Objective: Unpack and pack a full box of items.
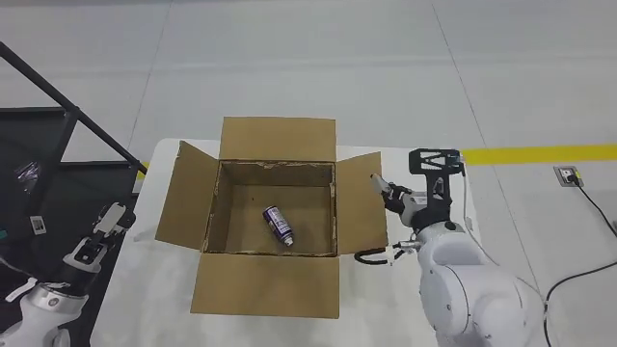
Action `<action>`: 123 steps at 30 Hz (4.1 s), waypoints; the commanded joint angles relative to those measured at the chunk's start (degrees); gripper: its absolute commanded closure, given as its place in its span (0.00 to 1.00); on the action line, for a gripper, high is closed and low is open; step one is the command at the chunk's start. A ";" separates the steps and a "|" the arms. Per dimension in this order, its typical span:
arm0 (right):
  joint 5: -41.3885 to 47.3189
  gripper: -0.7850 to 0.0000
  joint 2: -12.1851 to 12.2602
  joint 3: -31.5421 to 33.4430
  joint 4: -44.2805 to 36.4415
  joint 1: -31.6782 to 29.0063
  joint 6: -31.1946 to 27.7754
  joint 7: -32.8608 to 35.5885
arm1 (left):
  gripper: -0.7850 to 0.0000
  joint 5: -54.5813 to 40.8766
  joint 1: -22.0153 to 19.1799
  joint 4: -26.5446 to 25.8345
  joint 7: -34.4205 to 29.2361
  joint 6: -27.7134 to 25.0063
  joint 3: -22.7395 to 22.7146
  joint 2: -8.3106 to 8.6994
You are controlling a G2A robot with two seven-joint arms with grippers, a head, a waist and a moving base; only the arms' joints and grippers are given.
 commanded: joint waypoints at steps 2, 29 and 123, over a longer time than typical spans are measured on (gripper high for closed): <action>1.73 0.00 0.21 7.12 2.41 0.24 2.79 2.41 | 0.00 0.41 -0.20 -0.18 -0.20 0.12 0.60 0.00; 8.49 0.00 4.25 20.79 59.84 29.48 -6.83 19.41 | 0.00 0.48 -2.31 1.67 0.01 1.42 1.43 0.13; 32.91 0.00 -19.07 -40.06 93.93 55.71 -8.94 -9.17 | 0.00 0.36 1.46 1.02 0.66 0.70 -2.03 0.04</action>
